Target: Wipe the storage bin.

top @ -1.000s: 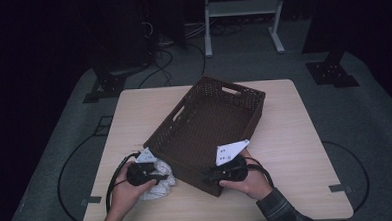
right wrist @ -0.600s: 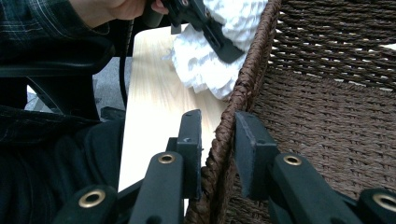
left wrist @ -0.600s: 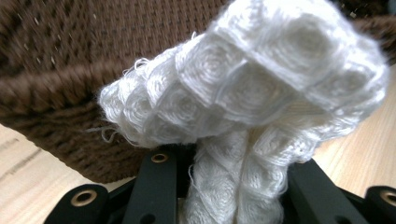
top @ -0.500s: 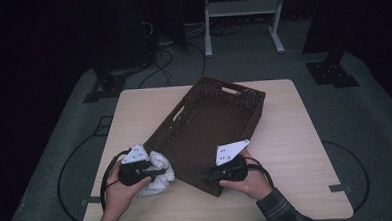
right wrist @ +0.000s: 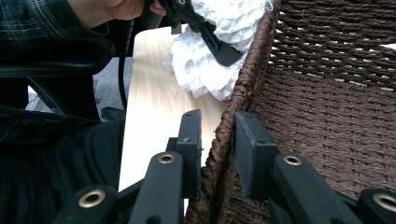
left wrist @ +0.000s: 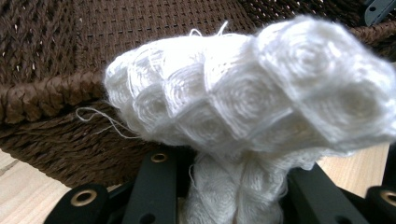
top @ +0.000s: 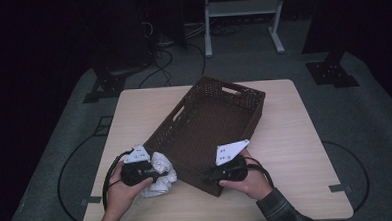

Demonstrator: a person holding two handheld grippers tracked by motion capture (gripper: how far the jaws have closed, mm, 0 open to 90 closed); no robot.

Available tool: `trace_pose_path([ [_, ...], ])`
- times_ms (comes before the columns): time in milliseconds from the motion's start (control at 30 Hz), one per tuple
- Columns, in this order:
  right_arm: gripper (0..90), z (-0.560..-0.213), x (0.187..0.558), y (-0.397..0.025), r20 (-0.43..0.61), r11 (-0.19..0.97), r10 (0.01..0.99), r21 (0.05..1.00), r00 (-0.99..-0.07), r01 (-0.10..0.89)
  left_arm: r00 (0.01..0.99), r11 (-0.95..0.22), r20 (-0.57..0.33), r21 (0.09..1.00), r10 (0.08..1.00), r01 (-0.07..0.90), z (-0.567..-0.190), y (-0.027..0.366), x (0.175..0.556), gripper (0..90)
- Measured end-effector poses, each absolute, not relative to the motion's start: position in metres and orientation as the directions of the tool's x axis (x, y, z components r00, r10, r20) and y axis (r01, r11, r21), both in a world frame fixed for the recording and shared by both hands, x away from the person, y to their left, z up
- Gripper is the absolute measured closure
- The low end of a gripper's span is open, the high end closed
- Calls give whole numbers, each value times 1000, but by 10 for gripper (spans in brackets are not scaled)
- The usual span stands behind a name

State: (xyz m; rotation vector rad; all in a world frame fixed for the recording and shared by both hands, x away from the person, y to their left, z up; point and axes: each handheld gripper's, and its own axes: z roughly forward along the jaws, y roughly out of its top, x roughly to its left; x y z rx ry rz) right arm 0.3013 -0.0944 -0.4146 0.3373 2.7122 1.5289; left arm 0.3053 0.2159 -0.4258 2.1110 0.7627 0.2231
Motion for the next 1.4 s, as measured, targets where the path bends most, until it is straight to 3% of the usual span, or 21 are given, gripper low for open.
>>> trace_pose_path([
  [267, 721, -414, 301, -94, 96, 501, 193, 846, -976, 183, 810, -540, -90, 702, 580, 464, -447, 198, 307, 685],
  [633, 722, -414, 301, -94, 93, 503, 193, 845, -977, 180, 816, -580, -145, 635, 559, 510, -471, 192, 314, 683],
  [933, 721, -415, 301, -95, 96, 500, 192, 847, -977, 182, 837, -519, -134, 729, 531, 446, -443, 192, 301, 685],
  [1400, 721, -415, 301, -95, 98, 499, 192, 847, -977, 183, 854, -465, -101, 803, 511, 373, -409, 196, 294, 685],
])
